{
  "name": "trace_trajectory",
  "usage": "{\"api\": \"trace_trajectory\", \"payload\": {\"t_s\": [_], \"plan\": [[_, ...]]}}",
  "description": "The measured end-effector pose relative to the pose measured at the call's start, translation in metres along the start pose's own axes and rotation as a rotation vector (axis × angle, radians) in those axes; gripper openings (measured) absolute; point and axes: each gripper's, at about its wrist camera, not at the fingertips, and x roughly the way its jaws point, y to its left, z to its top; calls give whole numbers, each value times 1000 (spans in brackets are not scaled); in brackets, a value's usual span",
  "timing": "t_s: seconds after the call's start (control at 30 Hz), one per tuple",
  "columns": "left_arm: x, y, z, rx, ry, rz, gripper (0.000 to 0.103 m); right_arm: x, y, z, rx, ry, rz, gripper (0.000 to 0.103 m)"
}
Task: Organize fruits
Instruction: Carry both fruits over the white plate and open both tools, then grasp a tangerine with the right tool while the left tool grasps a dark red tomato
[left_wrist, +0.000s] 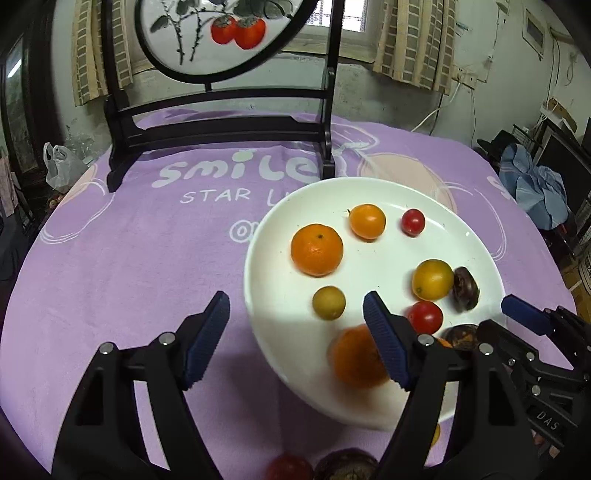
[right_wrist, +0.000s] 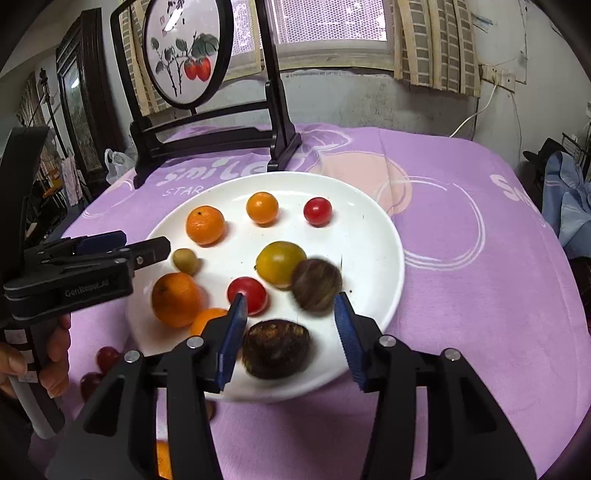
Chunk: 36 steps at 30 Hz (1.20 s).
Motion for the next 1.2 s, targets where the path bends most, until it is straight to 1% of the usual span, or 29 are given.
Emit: {"api": "trace_trajectory", "payload": {"t_s": [0.17, 0.27, 0.37, 0.47, 0.53, 0.63, 0.77, 0.9, 1.1, 1.13, 1.17, 1.2], "plan": [[-28, 9, -13, -21, -12, -18, 80, -25, 8, -17, -41, 2, 3, 49], [-49, 12, -27, -9, -38, 0, 80, -42, 15, -30, -71, 1, 15, 50], [-63, 13, -41, 16, -39, 14, 80, -55, 23, -45, -96, 12, 28, 50], [-78, 16, -59, 19, -41, 5, 80, -61, 34, -61, -129, 33, 36, 53], [-87, 19, -71, 9, -47, -8, 83, -63, 44, -72, -151, 49, 45, 56], [-92, 21, -89, -4, -40, -11, 86, -61, 63, -89, -199, 89, 58, 57], [-89, 28, -108, -17, -24, -19, 86, -53, 79, -102, -221, 130, 84, 57], [-87, 36, -113, -4, -34, -8, 86, -40, 91, -105, -235, 147, 65, 57], [-82, 50, -111, -39, -23, -31, 86, -19, 93, -102, -211, 155, 42, 57], [-82, 52, -111, -46, -22, -35, 86, -18, 93, -102, -209, 145, 37, 54], [-82, 53, -111, -53, -20, -37, 86, -17, 93, -102, -214, 136, 23, 49], [-82, 53, -111, -57, -17, -42, 87, -17, 93, -100, -213, 132, 29, 43]]}}
